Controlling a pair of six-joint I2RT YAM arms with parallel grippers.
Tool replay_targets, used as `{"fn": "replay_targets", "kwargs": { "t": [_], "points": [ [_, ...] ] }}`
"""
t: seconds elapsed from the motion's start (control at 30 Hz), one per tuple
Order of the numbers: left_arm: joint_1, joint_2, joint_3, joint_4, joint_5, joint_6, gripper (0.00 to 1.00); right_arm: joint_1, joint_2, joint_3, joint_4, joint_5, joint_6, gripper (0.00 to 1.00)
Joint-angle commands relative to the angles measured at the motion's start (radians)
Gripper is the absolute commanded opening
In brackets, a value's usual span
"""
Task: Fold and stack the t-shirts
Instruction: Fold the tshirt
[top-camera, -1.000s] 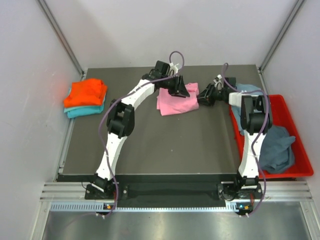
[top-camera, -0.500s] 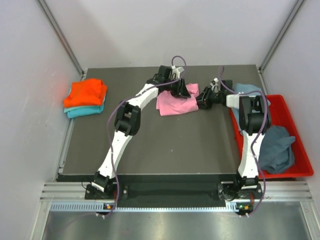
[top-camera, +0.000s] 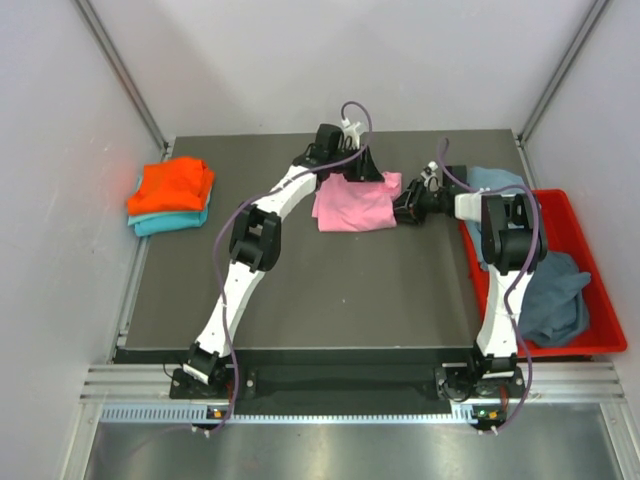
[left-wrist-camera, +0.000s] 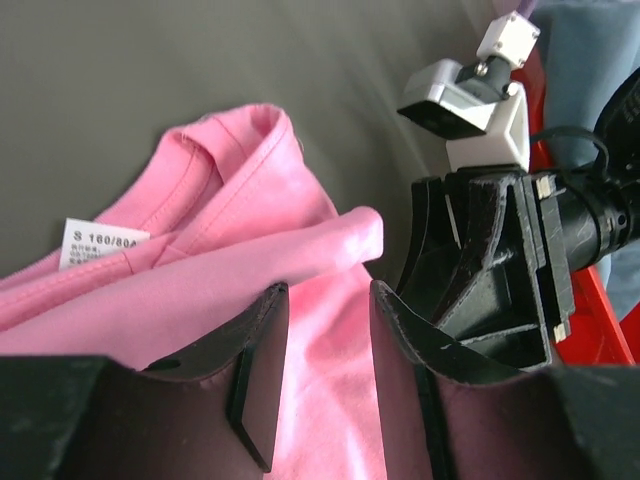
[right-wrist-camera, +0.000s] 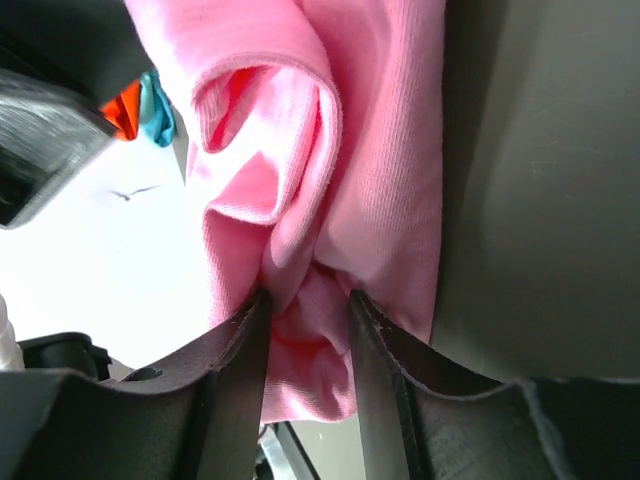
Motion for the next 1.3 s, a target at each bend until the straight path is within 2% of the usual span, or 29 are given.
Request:
{"fn": "replay_targets", "kwargs": {
  "t": [0.0,0.1,0.27,0.4,0.57,0.73,0.8,0.9,1.0,1.07,1.1,1.17,1.27],
  "points": [
    [0.001,0.014,0.052,0.092,-0.014,-0.005,0.43,-0.004,-0.057,-0.005,-0.032,-0.006,-0.047,0.38],
    [0.004,0.041,0.061,0.122,-0.039,0.002,0.43,-0.004,-0.070,-0.016,-0.038,-0.005,-0.057,0.39],
    [0.006,0.094,0.128,0.173,-0.158,0.058,0.43,-0.004,-0.100,-0.054,-0.039,-0.003,-0.061,0.40],
    [0.023,0.058,0.147,0.224,-0.257,0.156,0.50,-0.012,-0.129,-0.060,-0.056,-0.008,-0.087,0.44],
    [0.069,-0.099,0.101,0.329,-0.385,0.256,0.53,-0.035,-0.175,-0.047,-0.098,-0.003,-0.127,0.51],
    [0.115,-0.276,0.012,0.319,-0.404,0.293,0.54,-0.055,-0.217,-0.019,-0.119,0.000,-0.149,0.53],
    [0.136,-0.369,-0.040,0.258,-0.361,0.279,0.54,-0.093,-0.225,0.002,-0.127,-0.002,-0.150,0.52],
    [0.148,-0.484,-0.216,0.135,-0.305,0.195,0.54,-0.099,-0.215,0.035,-0.113,0.003,-0.134,0.52],
    [0.139,-0.569,-0.365,0.038,-0.113,0.094,0.52,-0.098,-0.177,0.077,-0.079,-0.003,-0.098,0.51],
    [0.112,-0.577,-0.393,-0.113,0.055,0.051,0.52,-0.096,-0.142,0.119,-0.072,0.000,-0.091,0.50],
    [0.098,-0.569,-0.387,-0.114,0.056,0.052,0.52,-0.096,-0.130,0.134,-0.072,-0.002,-0.092,0.50],
    [0.061,-0.540,-0.370,-0.232,0.116,0.057,0.52,-0.096,-0.091,0.175,-0.069,0.000,-0.087,0.50],
    [0.026,-0.545,-0.396,-0.238,0.142,0.060,0.52,-0.095,-0.045,0.223,-0.052,-0.008,-0.055,0.47]
  ]
}}
